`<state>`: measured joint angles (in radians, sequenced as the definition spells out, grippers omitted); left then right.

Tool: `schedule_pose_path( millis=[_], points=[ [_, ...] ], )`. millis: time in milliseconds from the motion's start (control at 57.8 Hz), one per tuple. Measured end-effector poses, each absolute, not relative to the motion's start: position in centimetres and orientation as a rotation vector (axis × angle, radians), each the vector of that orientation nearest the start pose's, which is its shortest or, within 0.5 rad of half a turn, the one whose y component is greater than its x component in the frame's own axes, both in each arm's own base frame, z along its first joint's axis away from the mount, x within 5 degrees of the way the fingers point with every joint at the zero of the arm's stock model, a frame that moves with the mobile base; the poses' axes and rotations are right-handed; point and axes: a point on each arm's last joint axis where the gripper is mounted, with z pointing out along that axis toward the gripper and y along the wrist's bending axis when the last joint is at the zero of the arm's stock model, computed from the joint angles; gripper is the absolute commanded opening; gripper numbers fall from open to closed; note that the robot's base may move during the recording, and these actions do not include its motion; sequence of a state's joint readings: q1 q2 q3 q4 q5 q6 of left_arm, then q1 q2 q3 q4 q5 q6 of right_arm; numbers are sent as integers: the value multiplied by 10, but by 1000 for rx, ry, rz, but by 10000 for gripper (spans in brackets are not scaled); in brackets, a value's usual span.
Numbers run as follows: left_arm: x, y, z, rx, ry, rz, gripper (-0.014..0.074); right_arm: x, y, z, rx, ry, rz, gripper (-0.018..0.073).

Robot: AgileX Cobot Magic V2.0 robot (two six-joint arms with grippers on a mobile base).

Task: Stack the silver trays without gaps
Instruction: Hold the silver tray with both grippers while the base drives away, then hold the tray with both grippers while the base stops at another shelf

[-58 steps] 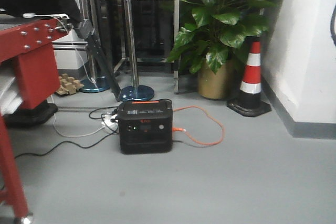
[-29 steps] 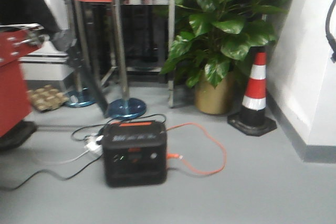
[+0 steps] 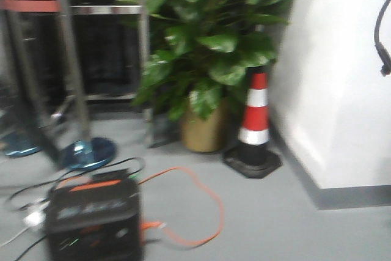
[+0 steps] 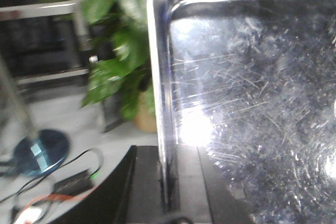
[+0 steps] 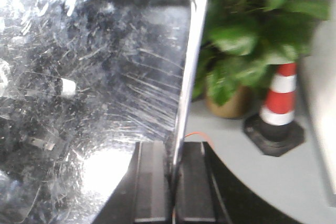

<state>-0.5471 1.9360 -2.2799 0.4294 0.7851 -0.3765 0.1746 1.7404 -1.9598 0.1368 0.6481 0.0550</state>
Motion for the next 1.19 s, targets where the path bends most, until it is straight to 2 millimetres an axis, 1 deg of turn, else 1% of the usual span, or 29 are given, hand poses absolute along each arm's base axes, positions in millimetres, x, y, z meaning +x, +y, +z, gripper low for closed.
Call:
schedule_pose_path(
  millis=[1194],
  points=[
    [388, -205, 472, 247, 1848, -137, -7, 398, 78, 460, -65, 1918, 310, -79]
  ],
)
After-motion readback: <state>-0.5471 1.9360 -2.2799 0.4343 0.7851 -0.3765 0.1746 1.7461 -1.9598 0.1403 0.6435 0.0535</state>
